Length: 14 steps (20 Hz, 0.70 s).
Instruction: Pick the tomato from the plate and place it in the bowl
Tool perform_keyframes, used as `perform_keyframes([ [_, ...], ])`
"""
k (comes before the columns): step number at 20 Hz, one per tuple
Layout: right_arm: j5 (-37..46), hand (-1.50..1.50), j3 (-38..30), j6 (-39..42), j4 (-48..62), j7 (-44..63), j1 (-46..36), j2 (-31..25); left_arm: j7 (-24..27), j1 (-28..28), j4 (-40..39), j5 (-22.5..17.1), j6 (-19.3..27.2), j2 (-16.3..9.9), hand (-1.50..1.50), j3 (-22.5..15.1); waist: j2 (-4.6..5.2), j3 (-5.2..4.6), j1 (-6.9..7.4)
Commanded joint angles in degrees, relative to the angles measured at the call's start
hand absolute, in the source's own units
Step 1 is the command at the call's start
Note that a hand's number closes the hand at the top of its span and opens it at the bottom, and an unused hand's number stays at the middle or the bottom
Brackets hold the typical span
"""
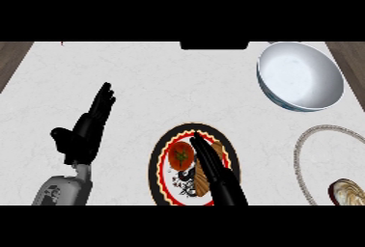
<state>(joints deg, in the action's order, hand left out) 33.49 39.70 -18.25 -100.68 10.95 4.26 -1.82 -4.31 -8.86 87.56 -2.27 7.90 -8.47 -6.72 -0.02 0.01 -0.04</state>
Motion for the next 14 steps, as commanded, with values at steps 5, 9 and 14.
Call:
perform_keyframes([
  [5, -5.07, -1.5, -0.88, 0.25, 0.94, -4.93, 2.35, 1.0, 1.77, -0.09, -1.43, 0.16, -2.71, 0.61, 0.0, 3.01, 0.01, -0.01, -0.01],
  [9, -9.16, -1.5, -1.25, -2.22, 7.85, -6.74, -1.62, 1.79, -5.01, 2.53, 7.4, 3.54, -0.32, 2.67, 0.0, -1.48, -0.03, 0.01, 0.22],
  [14, -12.69, -1.5, -1.78, -2.65, 13.62, -11.15, -4.17, 1.8, 1.81, 4.46, 2.38, 3.86, -1.98, 3.53, 0.0, 0.43, 0.02, 0.0, 0.19],
])
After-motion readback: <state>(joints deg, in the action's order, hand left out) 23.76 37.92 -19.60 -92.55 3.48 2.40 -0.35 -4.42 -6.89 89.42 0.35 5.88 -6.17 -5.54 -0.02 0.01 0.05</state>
